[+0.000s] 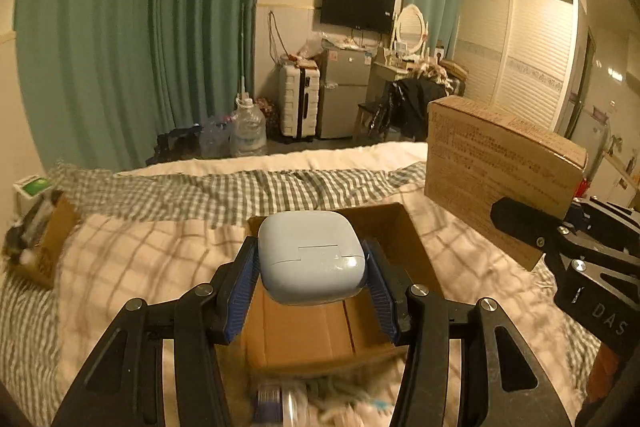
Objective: Organize objects
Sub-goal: 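Carry both items over the cardboard box and open both tools to drop them, then grasp the white tape roll by its rim with the left tool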
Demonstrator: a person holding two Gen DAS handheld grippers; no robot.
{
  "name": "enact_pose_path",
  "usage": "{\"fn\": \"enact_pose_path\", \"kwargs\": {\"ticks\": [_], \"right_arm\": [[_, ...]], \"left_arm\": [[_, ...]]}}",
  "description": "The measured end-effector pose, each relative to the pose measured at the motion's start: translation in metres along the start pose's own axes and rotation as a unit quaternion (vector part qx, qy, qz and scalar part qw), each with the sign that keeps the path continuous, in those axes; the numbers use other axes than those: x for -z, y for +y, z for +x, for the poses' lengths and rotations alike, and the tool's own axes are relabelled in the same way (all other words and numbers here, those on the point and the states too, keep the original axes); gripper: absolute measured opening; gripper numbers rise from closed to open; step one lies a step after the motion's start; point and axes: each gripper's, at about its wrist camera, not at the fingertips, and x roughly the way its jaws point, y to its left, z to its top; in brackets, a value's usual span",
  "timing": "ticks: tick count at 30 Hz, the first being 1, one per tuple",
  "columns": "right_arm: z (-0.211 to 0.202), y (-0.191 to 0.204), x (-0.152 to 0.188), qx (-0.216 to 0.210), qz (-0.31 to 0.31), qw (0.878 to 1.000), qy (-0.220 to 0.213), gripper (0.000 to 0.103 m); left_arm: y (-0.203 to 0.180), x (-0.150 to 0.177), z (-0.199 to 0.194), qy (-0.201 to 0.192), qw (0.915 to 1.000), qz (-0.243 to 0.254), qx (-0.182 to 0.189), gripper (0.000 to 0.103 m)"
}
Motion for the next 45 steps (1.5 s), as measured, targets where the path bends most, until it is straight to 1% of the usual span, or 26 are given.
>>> {"fn": "enact_pose_path", "kwargs": {"ticks": [3,6,9,11,13,14,15,16,17,18,19,22,24,26,27,28,30,35,37,40,43,45], "right_arm": [[0.045,-0.009,0.003,-0.001,0.013,1.000,0.024,0.031],[0.083,-0.019,0.015,-0.007,0.019,0.999,0.046,0.031],[0.106,-0.030,0.030,-0.019,0.028,0.998,0.058,0.031],[0.113,-0.035,0.037,-0.026,0.036,0.997,0.055,0.033],[0.112,-0.038,0.039,-0.036,0.046,0.997,0.044,0.034],[0.109,-0.038,0.038,-0.039,0.049,0.997,0.039,0.043],[0.103,-0.039,0.036,-0.040,0.050,0.997,0.032,0.057],[0.094,-0.040,0.034,-0.036,0.052,0.998,0.020,0.063],[0.088,-0.040,0.033,-0.033,0.054,0.998,0.011,0.066],[0.076,-0.040,0.030,-0.032,0.055,0.998,0.003,0.066],[0.067,-0.039,0.027,-0.033,0.056,0.998,-0.001,0.066],[0.035,-0.035,0.019,-0.030,0.056,0.998,-0.012,0.068],[0.011,-0.030,0.014,-0.021,0.044,0.999,-0.017,0.073],[-0.013,-0.025,0.013,-0.013,0.029,0.999,-0.024,0.074],[-0.026,-0.023,0.013,-0.010,0.022,0.999,-0.026,0.077],[-0.038,-0.022,0.015,-0.004,0.015,0.999,-0.028,0.078],[-0.059,-0.020,0.018,0.005,0.005,1.000,-0.031,0.081],[-0.091,-0.008,0.036,0.021,-0.018,0.999,-0.024,0.081],[-0.100,0.000,0.049,0.030,-0.029,0.999,-0.023,0.082],[-0.101,0.011,0.069,0.026,-0.039,0.999,-0.014,0.082],[-0.089,0.026,0.093,0.016,-0.049,0.999,0.003,0.083],[-0.073,0.035,0.111,0.010,-0.061,0.998,0.016,0.083]], "left_arm": [[0.002,0.003,0.038,0.020,0.9998,-0.005,0.004,0.053],[0.003,0.012,0.073,0.037,0.9993,0.003,-0.001,0.053],[0.005,0.021,0.097,0.054,0.9985,0.006,0.003,0.053],[0.007,0.026,0.105,0.065,0.9978,0.009,0.010,0.053],[0.007,0.030,0.108,0.073,0.9973,0.010,0.009,0.057],[0.007,0.030,0.105,0.070,0.9975,0.010,0.010,0.061],[0.006,0.030,0.101,0.066,0.9977,0.009,0.009,0.075],[0.007,0.030,0.094,0.060,0.9982,0.007,0.004,0.084],[0.005,0.023,0.090,0.052,0.9987,0.005,0.000,0.091],[0.005,0.021,0.078,0.041,0.9991,0.003,-0.003,0.093],[0.007,0.019,0.073,0.038,0.9993,0.004,-0.005,0.093],[0.008,0.015,0.039,0.031,0.9994,0.006,-0.015,0.095],[0.008,0.015,0.012,0.026,0.9994,0.009,-0.022,0.095],[0.007,0.015,-0.011,0.021,0.9990,0.016,-0.037,0.097],[0.007,0.018,-0.023,0.019,0.9986,0.019,-0.045,0.098],[0.007,0.021,-0.036,0.019,0.9982,0.024,-0.052,0.103],[0.011,0.027,-0.054,0.017,0.9975,0.026,-0.064,0.103],[0.019,0.055,-0.091,0.027,0.9947,0.019,-0.097,0.103],[0.022,0.071,-0.097,0.033,0.9937,0.013,-0.106,0.103],[0.026,0.098,-0.100,0.042,0.9921,0.006,-0.118,0.103],[0.027,0.127,-0.097,0.049,0.9904,-0.006,-0.129,0.103],[0.028,0.145,-0.091,0.056,0.9898,-0.018,-0.130,0.103]]}}
